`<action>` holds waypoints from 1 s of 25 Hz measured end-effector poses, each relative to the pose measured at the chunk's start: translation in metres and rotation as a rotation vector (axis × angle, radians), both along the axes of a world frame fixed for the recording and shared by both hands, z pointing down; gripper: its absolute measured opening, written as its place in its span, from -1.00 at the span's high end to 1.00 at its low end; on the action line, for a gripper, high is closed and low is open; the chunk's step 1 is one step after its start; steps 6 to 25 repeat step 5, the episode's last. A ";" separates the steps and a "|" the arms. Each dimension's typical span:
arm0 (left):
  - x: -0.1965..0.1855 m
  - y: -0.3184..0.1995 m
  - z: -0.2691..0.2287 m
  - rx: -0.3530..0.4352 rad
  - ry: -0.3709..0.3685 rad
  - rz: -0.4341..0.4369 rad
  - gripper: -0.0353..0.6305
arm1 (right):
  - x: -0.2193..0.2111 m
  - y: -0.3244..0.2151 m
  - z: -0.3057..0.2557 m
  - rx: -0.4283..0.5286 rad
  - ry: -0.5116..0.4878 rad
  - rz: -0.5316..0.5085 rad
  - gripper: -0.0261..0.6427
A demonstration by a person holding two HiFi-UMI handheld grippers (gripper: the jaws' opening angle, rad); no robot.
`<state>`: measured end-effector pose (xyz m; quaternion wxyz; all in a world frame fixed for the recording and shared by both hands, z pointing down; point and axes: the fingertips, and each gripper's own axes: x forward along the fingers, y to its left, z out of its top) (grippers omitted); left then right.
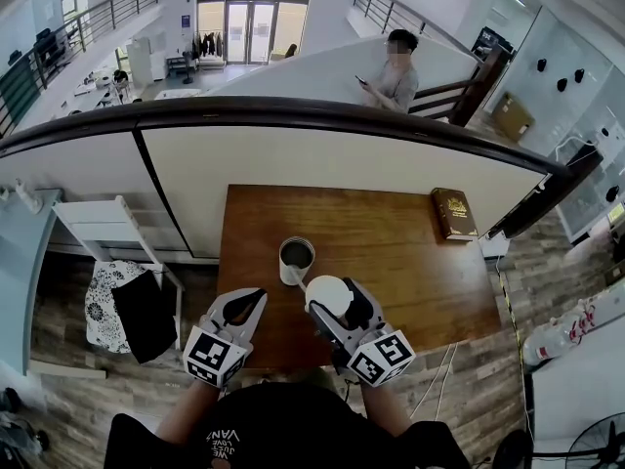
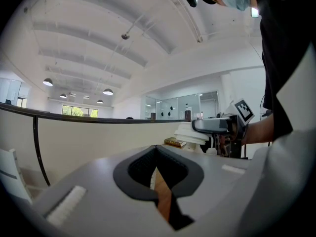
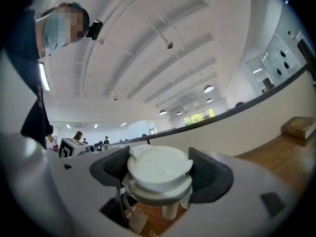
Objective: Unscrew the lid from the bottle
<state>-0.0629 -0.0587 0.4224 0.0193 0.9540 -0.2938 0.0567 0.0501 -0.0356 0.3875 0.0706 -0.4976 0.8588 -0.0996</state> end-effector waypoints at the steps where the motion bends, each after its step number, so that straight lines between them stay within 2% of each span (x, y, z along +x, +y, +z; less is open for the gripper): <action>1: 0.000 0.000 0.001 0.005 -0.001 0.005 0.86 | 0.000 0.000 0.001 0.001 -0.002 0.001 -0.14; 25: 0.001 -0.001 0.003 0.011 -0.001 0.012 0.86 | 0.001 -0.001 0.004 0.004 -0.002 0.001 -0.14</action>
